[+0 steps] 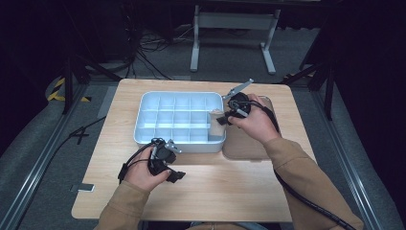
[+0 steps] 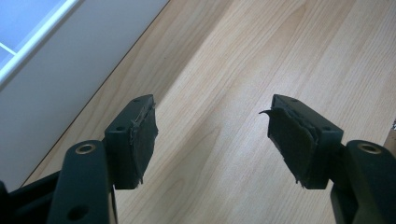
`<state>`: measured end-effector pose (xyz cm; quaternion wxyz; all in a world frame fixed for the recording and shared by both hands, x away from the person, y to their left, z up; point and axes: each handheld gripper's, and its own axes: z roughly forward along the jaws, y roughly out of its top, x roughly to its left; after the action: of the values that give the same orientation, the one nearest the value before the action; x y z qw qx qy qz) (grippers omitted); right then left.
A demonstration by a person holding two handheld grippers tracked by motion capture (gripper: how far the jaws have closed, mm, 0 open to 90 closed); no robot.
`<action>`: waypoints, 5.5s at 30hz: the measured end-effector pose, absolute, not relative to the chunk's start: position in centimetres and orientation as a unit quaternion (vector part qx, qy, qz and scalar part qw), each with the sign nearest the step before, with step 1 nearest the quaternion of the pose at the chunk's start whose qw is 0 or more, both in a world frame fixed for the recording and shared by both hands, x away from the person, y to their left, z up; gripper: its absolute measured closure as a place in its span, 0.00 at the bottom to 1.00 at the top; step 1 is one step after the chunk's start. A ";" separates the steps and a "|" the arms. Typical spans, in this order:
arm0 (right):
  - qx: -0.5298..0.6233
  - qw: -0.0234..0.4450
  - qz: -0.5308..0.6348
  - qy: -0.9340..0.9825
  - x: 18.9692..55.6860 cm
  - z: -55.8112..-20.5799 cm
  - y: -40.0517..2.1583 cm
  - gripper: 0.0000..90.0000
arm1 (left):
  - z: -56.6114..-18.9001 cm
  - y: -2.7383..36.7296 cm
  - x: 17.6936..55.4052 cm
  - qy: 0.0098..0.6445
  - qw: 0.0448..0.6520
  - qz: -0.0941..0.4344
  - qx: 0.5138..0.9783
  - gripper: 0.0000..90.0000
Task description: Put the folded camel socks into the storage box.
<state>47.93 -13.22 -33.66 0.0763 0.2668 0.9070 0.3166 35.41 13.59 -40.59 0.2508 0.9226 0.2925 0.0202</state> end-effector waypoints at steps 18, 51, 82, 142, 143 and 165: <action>0.235 0.094 0.244 0.936 48.6 -35.1 -10.5 0.83 | -40.4 14.7 34.6 0.302 0.256 0.040 0.917 0.38; 0.212 0.083 0.106 0.968 48.5 -38.8 -7.4 0.84 | -40.7 15.4 34.2 0.312 0.246 0.042 0.917 0.37; 0.271 0.053 0.157 0.948 49.0 -38.6 -8.0 0.87 | -41.1 14.9 34.3 0.307 0.237 0.038 0.921 0.36; 0.257 0.067 0.376 0.888 43.4 -34.8 -15.8 0.52 | -40.1 15.0 34.2 0.301 0.278 0.021 0.912 0.36; 0.256 0.066 0.379 0.887 43.1 -34.8 -16.1 0.51 | -40.1 14.9 34.2 0.298 0.278 0.022 0.913 0.36; 0.256 0.094 0.392 0.879 37.5 -36.1 -22.0 0.44 | -39.7 14.4 34.4 0.309 0.284 0.024 0.907 0.37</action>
<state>37.49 -21.96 -36.11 0.0943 0.2558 0.8788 0.3916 34.44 14.44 -39.72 0.2843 0.9072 0.3092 0.0242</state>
